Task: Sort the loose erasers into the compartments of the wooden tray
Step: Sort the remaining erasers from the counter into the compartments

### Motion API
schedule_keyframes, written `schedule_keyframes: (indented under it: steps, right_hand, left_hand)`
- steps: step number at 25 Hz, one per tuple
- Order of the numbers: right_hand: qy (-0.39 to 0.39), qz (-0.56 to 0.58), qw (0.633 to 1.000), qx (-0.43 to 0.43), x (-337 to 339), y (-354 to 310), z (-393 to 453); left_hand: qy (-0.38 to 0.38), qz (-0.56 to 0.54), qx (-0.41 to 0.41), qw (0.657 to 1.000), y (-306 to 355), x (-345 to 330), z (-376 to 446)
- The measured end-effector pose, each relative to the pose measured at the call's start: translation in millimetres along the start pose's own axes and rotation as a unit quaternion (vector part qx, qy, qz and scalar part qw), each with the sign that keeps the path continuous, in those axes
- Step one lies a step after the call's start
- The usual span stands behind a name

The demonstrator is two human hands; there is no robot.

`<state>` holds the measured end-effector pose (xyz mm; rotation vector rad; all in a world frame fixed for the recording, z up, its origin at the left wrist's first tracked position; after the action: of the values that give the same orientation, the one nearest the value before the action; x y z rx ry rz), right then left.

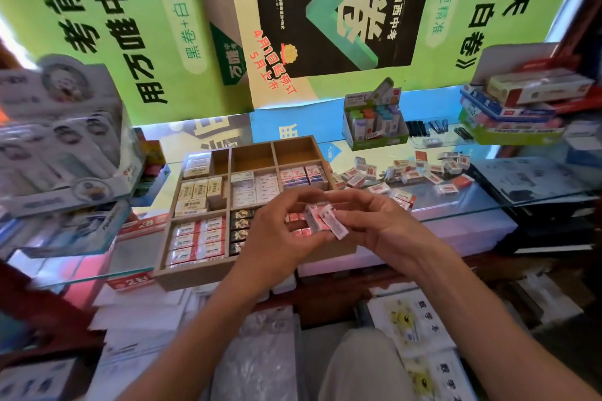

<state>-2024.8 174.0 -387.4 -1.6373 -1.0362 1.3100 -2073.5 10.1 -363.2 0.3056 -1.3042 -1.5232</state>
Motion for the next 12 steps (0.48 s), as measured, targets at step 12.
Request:
schedule_keyframes:
  steps: [12]
  right_hand:
    - [0.139,-0.114,0.984,0.019,28.4,-17.1,3.1]
  left_hand:
    - [-0.035,-0.028,0.094,0.995,-24.0,-14.9,15.9]
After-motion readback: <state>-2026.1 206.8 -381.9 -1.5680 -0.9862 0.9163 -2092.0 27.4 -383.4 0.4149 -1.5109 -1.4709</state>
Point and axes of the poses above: each hand's wrist, its own z-axis towards the middle knuckle, its own x-axis out of the back of the hand, y = z × x, the point moved 4 cm from there along z, towards the middle knuckle, and after that the axes turned 2 degrees about -x, right-handed, at the moved point
